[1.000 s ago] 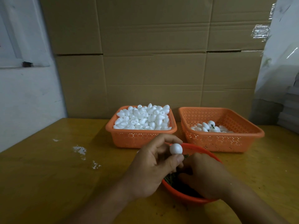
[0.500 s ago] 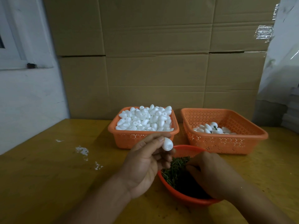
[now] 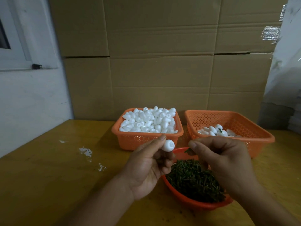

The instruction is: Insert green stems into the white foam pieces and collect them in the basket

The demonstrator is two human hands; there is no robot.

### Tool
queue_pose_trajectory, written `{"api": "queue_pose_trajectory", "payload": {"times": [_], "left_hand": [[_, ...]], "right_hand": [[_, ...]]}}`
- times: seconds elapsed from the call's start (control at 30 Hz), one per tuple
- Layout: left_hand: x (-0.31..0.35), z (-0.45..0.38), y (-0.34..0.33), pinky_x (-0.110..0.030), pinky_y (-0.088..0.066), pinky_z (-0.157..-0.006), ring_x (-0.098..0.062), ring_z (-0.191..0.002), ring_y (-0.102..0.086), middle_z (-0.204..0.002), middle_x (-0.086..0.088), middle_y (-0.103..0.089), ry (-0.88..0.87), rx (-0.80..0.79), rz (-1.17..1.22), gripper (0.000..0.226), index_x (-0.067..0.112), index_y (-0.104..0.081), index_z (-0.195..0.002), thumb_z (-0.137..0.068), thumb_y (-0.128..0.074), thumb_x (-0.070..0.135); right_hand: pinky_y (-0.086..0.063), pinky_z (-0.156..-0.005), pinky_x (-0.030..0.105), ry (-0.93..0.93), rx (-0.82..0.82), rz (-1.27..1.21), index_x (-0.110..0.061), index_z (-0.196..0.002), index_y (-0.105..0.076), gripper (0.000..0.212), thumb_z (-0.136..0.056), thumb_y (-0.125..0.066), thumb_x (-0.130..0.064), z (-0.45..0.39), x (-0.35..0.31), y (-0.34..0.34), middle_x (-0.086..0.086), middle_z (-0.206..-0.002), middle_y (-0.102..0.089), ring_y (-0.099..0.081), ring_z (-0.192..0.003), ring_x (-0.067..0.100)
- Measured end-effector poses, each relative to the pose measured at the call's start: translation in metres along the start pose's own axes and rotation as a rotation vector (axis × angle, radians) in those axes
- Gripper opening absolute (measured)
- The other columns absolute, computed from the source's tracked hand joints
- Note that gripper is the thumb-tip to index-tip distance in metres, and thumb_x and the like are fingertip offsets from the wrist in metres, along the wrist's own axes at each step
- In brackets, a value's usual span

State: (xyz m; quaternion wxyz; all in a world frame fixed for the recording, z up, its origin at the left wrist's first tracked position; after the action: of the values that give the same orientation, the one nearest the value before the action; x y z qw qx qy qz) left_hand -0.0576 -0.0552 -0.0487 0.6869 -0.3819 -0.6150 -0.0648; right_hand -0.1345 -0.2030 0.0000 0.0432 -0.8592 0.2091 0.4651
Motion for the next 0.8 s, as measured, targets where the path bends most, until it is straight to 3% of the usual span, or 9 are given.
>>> {"api": "queue_pose_trajectory", "payload": {"times": [0.07, 0.23, 0.43, 0.63, 0.8], "left_hand": [[0.000, 0.000, 0.001, -0.021, -0.044, -0.047, -0.012, -0.056, -0.057, -0.072, -0.007, -0.064, 0.002, 0.009, 0.001, 0.021, 0.019, -0.076, -0.079, -0.081, -0.071, 0.040], [0.000, 0.000, 0.001, -0.021, -0.044, -0.047, -0.012, -0.056, -0.057, -0.072, -0.008, -0.064, 0.002, 0.007, -0.014, 0.023, 0.020, -0.076, -0.082, -0.082, -0.070, 0.041], [-0.001, 0.001, -0.001, -0.020, -0.044, -0.047, -0.011, -0.056, -0.057, -0.071, -0.007, -0.065, 0.005, -0.004, -0.050, 0.025, 0.018, -0.076, -0.083, -0.085, -0.067, 0.041], [-0.002, 0.001, 0.000, -0.020, -0.043, -0.048, -0.011, -0.058, -0.056, -0.071, -0.007, -0.065, -0.003, 0.006, -0.067, 0.026, 0.018, -0.076, -0.084, -0.083, -0.068, 0.042], [-0.002, 0.001, 0.000, -0.020, -0.044, -0.049, -0.011, -0.058, -0.057, -0.072, -0.006, -0.065, -0.004, -0.002, -0.074, 0.027, 0.019, -0.077, -0.084, -0.083, -0.068, 0.044]], "right_hand": [[-0.052, -0.048, 0.022, -0.033, -0.012, -0.108, -0.012, -0.077, -0.080, 0.016, -0.069, -0.076, -0.025, 0.001, 0.001, -0.004, 0.012, -0.060, -0.069, -0.059, -0.045, 0.016], [-0.057, -0.054, 0.024, -0.055, 0.001, -0.232, -0.010, -0.080, -0.081, 0.014, -0.068, -0.074, -0.012, 0.003, 0.003, -0.012, 0.015, -0.068, -0.073, -0.067, -0.055, 0.019], [-0.057, -0.055, 0.022, -0.022, 0.008, -0.187, -0.005, -0.088, -0.078, 0.018, -0.072, -0.074, -0.011, 0.008, 0.002, -0.016, 0.012, -0.076, -0.076, -0.070, -0.061, 0.017], [-0.055, -0.053, 0.020, 0.077, 0.068, -0.022, -0.016, -0.086, -0.079, 0.013, -0.075, -0.074, -0.018, 0.012, -0.006, -0.017, 0.001, -0.074, -0.077, -0.068, -0.055, 0.014], [-0.054, -0.052, 0.017, 0.100, 0.081, 0.017, -0.015, -0.086, -0.078, 0.011, -0.076, -0.073, -0.019, 0.013, -0.007, -0.016, -0.002, -0.073, -0.076, -0.067, -0.054, 0.011]]}}
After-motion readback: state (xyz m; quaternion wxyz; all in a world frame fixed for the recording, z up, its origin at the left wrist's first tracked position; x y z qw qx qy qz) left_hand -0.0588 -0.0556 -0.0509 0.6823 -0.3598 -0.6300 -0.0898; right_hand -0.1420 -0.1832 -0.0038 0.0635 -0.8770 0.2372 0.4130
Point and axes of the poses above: each hand's wrist, its own z-axis away from the middle knuckle, its own y-axis out of the back of the hand, x = y × z, the point moved 7 cm from there along -z, towards the middle knuckle
